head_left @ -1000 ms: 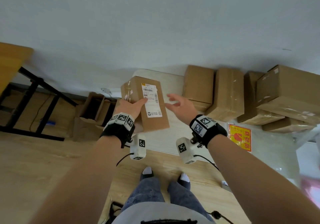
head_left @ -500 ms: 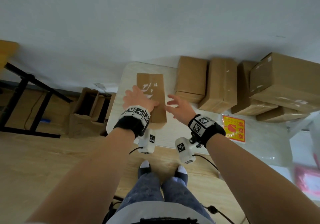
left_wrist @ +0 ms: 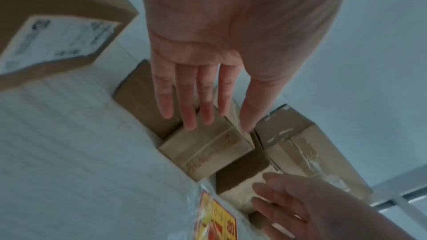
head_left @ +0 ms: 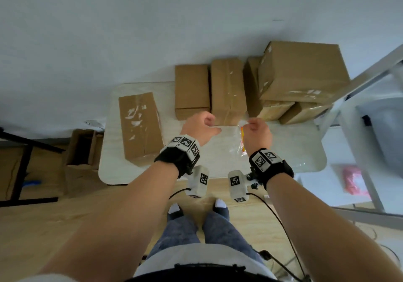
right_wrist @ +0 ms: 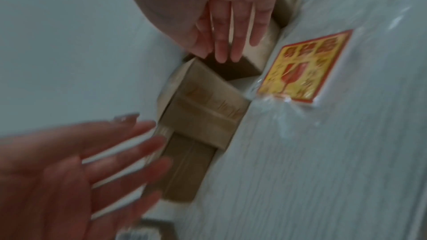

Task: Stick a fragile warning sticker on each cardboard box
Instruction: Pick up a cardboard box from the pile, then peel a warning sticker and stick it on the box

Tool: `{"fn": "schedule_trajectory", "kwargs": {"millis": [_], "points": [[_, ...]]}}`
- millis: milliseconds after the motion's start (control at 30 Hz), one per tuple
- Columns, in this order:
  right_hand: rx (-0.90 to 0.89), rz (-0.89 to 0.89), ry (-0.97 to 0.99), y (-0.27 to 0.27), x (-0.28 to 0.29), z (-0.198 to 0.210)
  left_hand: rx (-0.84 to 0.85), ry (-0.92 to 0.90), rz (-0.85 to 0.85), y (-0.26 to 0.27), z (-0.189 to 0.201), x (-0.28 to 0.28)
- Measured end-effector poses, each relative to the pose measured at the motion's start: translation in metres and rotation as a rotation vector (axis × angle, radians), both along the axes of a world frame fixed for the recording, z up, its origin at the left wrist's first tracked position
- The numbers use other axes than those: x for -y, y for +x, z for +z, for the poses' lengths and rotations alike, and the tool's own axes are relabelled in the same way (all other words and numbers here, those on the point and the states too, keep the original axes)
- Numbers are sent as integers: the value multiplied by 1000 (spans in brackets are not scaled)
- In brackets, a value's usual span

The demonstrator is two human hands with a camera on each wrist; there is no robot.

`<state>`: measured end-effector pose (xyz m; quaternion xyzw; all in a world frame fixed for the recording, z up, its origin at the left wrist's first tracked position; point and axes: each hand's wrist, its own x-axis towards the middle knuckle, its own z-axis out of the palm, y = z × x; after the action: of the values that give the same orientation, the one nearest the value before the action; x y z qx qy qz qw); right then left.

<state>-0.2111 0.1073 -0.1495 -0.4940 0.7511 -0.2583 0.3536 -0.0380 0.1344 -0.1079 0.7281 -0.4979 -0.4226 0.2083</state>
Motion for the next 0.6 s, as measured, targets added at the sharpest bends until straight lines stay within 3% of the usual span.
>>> {"fn": "schedule_trajectory", "kwargs": {"millis": [133, 267, 433, 600], "points": [[3, -180, 73, -65, 5, -21, -17, 171, -59, -37, -30, 9], [-20, -205, 237, -116, 13, -44, 26, 267, -4, -68, -56, 20], [-117, -188, 379, -147, 26, -64, 67, 356, 115, -96, -84, 38], [-135, -238, 342, -165, 37, -79, 137, 416, 157, -114, -97, 50]]}}
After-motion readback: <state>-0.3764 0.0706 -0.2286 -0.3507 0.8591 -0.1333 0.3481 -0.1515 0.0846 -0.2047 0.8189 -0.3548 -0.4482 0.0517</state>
